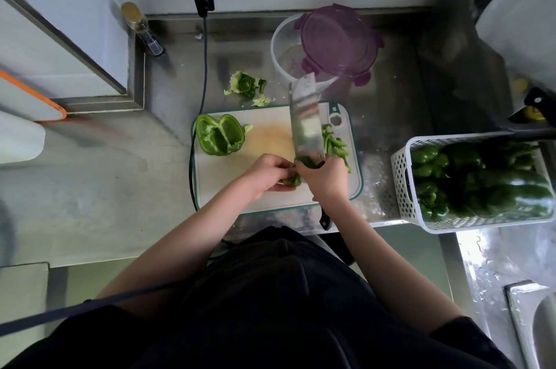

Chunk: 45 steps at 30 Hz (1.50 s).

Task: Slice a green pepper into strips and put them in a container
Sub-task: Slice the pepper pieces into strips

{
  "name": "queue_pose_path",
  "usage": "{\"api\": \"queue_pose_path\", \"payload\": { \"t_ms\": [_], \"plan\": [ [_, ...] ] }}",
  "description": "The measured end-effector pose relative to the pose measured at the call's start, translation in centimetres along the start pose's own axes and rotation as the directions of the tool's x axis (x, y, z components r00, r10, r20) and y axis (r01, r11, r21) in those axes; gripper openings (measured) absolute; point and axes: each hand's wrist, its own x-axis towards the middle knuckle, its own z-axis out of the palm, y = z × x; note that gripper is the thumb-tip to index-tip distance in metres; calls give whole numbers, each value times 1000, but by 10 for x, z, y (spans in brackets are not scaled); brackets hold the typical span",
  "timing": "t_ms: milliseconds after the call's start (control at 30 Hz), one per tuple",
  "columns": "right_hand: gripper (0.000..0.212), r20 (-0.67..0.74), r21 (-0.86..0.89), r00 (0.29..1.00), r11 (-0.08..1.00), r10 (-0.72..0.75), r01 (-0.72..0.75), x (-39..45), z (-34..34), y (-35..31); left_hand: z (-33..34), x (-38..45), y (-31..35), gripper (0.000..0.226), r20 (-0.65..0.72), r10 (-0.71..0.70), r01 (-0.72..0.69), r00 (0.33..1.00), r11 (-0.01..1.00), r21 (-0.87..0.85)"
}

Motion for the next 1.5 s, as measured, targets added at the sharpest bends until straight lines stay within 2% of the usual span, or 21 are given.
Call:
{"api": "queue_pose_path", "payload": {
  "t_ms": [133,333,533,633,800,1000,1167,1300,1500],
  "plan": [
    [18,-69,-135,994,988,-84,74,-3,7,2,4,5,1,8,-61,19,-14,998,996,89],
    [19,-103,-289,987,953,-126,91,-6,8,-2,7,11,3,16,-123,51,-26,991,980,199],
    [32,-127,-146,991,989,-47,29,3,0,-1,0,7,3,5,-80,-27,19,996,995,-99],
    [34,-100,-178,993,983,-67,49,6,-5,0,-5,6,5,9,-111,-60,42,992,987,-158],
    [33,-66,-163,995,985,-72,60,6,-7,8,-21,13,3,12,-225,-77,44,971,988,-148],
    [32,-21,-140,997,988,-68,64,-2,-9,12,-16,24,0,18,-257,-75,73,964,997,-16],
    [27,25,-89,997,993,-70,72,-12,1,9,-12,30,-9,24,-379,52,26,924,980,199],
    [24,71,-4,996,998,-62,63,-21,17,6,-14,25,-16,23,-365,51,11,930,986,167],
    [19,70,-118,988,982,-138,146,-33,30,14,-24,19,-25,20,-380,5,27,925,996,80]
  ]
}}
